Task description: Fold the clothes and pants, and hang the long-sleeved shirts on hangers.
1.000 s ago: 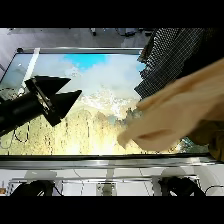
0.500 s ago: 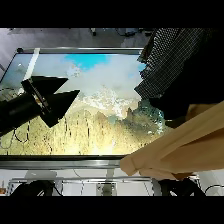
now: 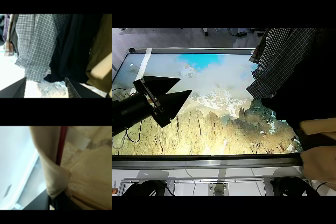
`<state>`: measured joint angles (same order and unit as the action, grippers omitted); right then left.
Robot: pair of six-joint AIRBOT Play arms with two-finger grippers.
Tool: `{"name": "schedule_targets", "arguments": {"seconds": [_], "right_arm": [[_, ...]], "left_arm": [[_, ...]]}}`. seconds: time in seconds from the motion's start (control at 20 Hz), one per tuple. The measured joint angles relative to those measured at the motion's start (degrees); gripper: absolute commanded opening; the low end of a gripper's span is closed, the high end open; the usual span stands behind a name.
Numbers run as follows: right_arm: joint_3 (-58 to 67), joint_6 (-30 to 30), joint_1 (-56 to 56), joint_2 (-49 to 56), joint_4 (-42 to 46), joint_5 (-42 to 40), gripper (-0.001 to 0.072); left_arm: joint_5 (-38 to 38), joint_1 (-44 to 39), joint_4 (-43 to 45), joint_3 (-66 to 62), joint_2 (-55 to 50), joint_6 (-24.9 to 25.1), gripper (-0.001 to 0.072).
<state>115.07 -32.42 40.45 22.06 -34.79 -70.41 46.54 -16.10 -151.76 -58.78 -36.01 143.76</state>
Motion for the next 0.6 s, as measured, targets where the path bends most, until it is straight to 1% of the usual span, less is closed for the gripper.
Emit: {"name": "schedule_targets", "arguments": {"seconds": [0.15, 0.3, 0.45, 0.6], "right_arm": [[5.1, -4.2, 7.0, 0.0, -2.8, -1.7, 0.0029], [7.8, -6.1, 12.8, 0.0, -1.8, -1.7, 0.0029], [8.8, -5.6, 16.8, 0.1, 2.8, -1.9, 0.0029], [9.2, -2.3, 19.9, 0.1, 9.4, -3.5, 0.003]], "left_arm": [[0.0, 0.0, 0.0, 0.0, 0.0, 0.0, 0.0578], [0.1, 0.0, 0.0, 0.0, 0.0, 0.0, 0.0578], [0.5, 0.0, 0.0, 0.0, 0.0, 0.0, 0.0577], [0.7, 0.0, 0.1, 0.0, 0.0, 0.0, 0.0578]]}}
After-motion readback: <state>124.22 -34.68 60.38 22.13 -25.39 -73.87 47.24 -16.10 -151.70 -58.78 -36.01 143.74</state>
